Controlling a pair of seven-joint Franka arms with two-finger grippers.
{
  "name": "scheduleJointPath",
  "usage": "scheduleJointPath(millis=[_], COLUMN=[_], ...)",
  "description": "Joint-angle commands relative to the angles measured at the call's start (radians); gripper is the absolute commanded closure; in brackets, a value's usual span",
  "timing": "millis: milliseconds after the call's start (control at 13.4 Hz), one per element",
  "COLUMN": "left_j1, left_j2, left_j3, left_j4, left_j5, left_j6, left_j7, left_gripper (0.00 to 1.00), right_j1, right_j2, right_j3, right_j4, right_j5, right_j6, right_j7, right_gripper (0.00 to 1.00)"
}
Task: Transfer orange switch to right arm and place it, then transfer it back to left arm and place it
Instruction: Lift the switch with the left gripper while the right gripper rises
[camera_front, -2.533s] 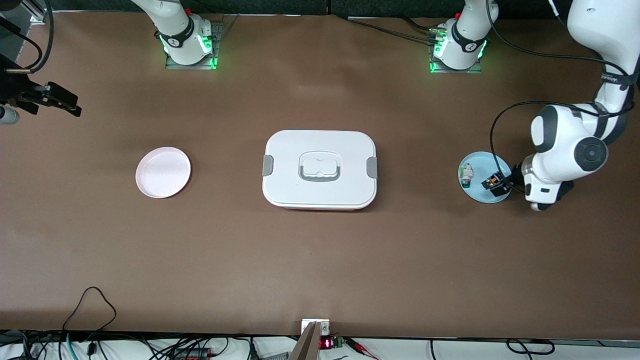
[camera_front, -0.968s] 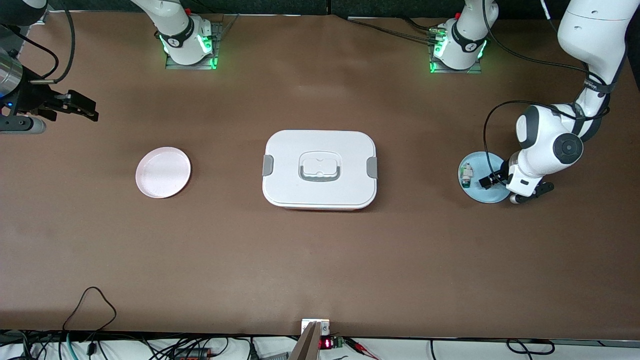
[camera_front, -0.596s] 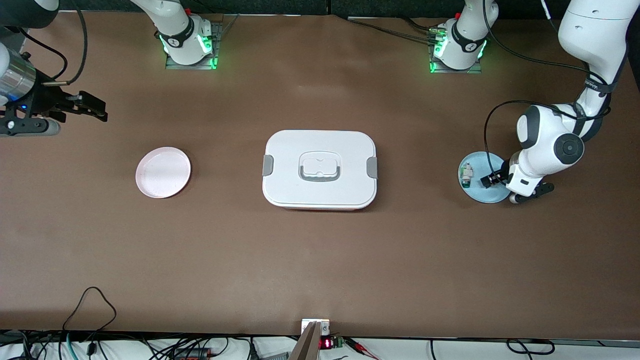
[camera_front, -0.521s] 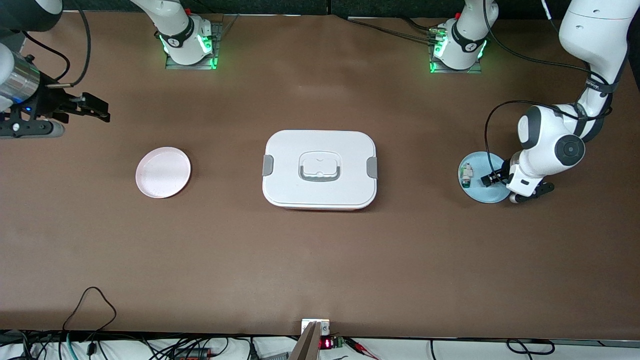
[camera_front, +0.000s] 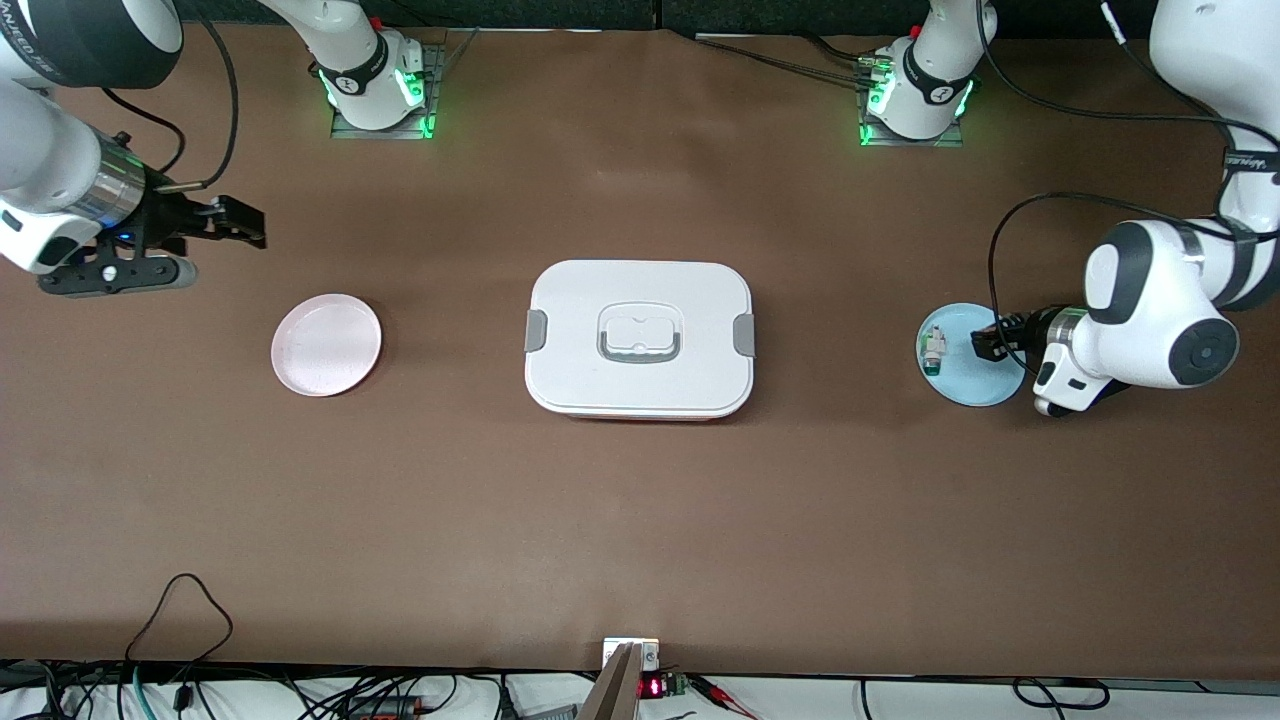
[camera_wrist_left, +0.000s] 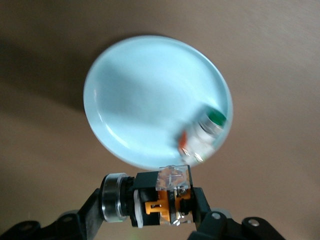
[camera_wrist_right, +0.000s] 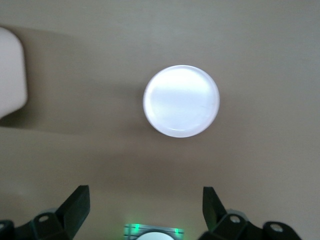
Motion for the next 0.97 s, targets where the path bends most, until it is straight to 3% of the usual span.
scheduleJointPath(millis=[0,149,447,745,894], left_j1=[-0.001,-0.002,-0.001,-0.001,0.001], left_j2=[-0.009,-0.024,-0.026,-0.064,-0.078], left_j3=[-0.054,-0.079,-0.22,-0.249,-0.282], left_j4=[0.086,0.15,0.281,0.296,0.315], left_j5=[-0.056,-0.135,-0.227,-0.48,-0.603], left_j6=[-0.152,-0.279,-0.476,-0.558,-0.559], left_j7=[-0.101,-0.206,-0.419,-0.686,-0.804], left_gripper=[0.88,0.88,0.92,0.93,0.94], right_j1=[-0.006,-0.006,-0.024,-0.024,-0.007], right_j2=[0.001,0.001,0.037,0.097,0.123], right_j3=[-0.013,-0.014,-0.02,-0.022,-0.013], right_j4=[0.023,0.034,0.037,0.036,0.034], right_j5=[0.125,0.243,0.572,0.94,1.045], right_j6=[-0.007,0.003,0.026,0.057,0.13], right_j7=[-0.016,-0.016,-0.018,-0.023,-0.023], right_gripper=[0.0,0.0,0.0,0.0,0.0])
